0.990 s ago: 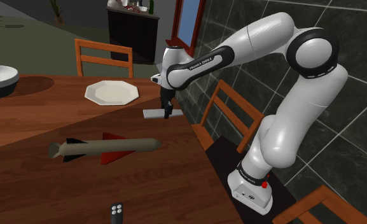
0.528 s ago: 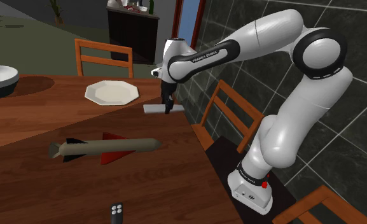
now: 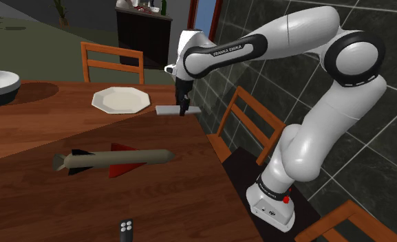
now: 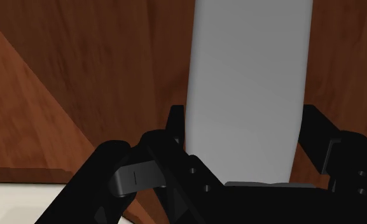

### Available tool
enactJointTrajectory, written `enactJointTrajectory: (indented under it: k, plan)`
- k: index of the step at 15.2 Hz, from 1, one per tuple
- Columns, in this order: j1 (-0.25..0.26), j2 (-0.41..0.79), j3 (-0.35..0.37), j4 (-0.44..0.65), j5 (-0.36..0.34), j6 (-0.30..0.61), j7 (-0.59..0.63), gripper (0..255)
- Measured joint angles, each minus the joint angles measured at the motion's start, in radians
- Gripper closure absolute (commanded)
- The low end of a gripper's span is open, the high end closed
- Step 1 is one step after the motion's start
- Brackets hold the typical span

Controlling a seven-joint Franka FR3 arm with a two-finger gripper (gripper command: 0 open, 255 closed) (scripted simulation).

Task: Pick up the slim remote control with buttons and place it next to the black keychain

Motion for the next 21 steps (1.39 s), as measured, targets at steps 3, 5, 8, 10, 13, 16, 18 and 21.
enactJointTrajectory:
  k: [3, 5, 8, 10, 13, 16, 18, 21]
  plan:
    - [0.004, -0.015, 0.006, 0.009, -0.001, -0.024, 0.011, 255]
    - [0.021, -0.046, 0.028, -0.026, -0.001, -0.02, 0.049, 255]
    - [0.049, -0.102, 0.069, -0.083, 0.004, -0.019, 0.115, 255]
    - [0.069, -0.14, 0.099, -0.12, 0.011, -0.02, 0.161, 255]
    - [0.098, -0.183, 0.143, -0.165, 0.025, -0.017, 0.226, 255]
    - [0.132, -0.221, 0.192, -0.2, 0.044, -0.018, 0.294, 255]
    - [0.156, -0.244, 0.226, -0.208, 0.059, -0.032, 0.344, 255]
    - [0.193, -0.27, 0.28, -0.232, 0.085, -0.031, 0.418, 255]
